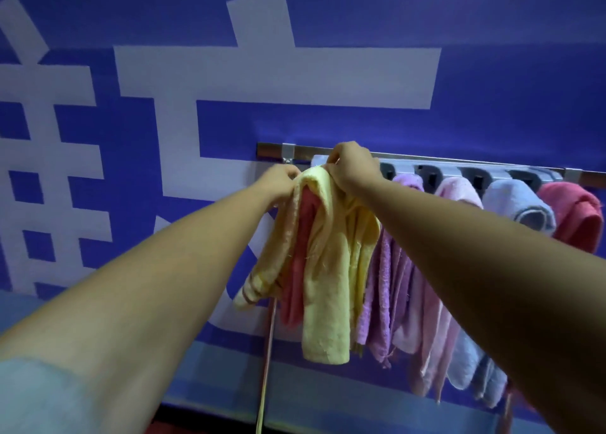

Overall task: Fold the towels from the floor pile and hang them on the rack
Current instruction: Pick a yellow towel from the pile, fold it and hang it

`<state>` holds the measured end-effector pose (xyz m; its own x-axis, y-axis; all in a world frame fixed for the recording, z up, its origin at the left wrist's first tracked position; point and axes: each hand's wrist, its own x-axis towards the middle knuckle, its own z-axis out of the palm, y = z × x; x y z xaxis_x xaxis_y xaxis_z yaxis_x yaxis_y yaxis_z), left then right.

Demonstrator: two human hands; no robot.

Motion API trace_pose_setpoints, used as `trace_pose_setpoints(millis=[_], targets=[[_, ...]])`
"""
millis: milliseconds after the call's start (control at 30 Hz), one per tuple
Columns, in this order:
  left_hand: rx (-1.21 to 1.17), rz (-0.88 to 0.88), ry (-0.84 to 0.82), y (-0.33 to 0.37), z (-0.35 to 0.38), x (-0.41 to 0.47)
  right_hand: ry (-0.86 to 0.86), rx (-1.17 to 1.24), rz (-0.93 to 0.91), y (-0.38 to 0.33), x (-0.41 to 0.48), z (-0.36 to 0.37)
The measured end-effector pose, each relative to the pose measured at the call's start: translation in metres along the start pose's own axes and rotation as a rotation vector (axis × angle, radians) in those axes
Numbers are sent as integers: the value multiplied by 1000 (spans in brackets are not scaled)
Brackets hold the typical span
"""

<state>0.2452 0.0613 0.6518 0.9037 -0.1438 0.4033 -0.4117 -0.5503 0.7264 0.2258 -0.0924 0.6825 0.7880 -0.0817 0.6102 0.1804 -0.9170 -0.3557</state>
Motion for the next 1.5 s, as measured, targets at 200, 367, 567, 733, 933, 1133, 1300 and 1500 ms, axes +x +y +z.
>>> trace_pose_setpoints(millis=[200, 367, 567, 733, 933, 1133, 1300, 1500], targets=[[-8, 47, 73, -1, -1, 4, -52, 64, -67, 12, -5, -11], [-19, 49, 165, -4, 6, 10, 111, -159, -180, 10, -5, -7], [-263, 56, 185, -7, -5, -20, 230, -161, -296, 11, -42, -15], [-441, 88, -52, -5, -5, -53, -10, 201, -84, -5, -78, -3], [95, 149, 155, 3, 2, -61, -17, 360, 120, 7, -75, 28], [221, 160, 235, -6, 12, -56, 122, 236, 30, 23, -72, 23], [49, 150, 160, -13, 19, -58, 148, 303, 54, 29, -82, 37], [-93, 65, 38, -29, 29, -64, -4, 487, 105, 22, -95, 54]])
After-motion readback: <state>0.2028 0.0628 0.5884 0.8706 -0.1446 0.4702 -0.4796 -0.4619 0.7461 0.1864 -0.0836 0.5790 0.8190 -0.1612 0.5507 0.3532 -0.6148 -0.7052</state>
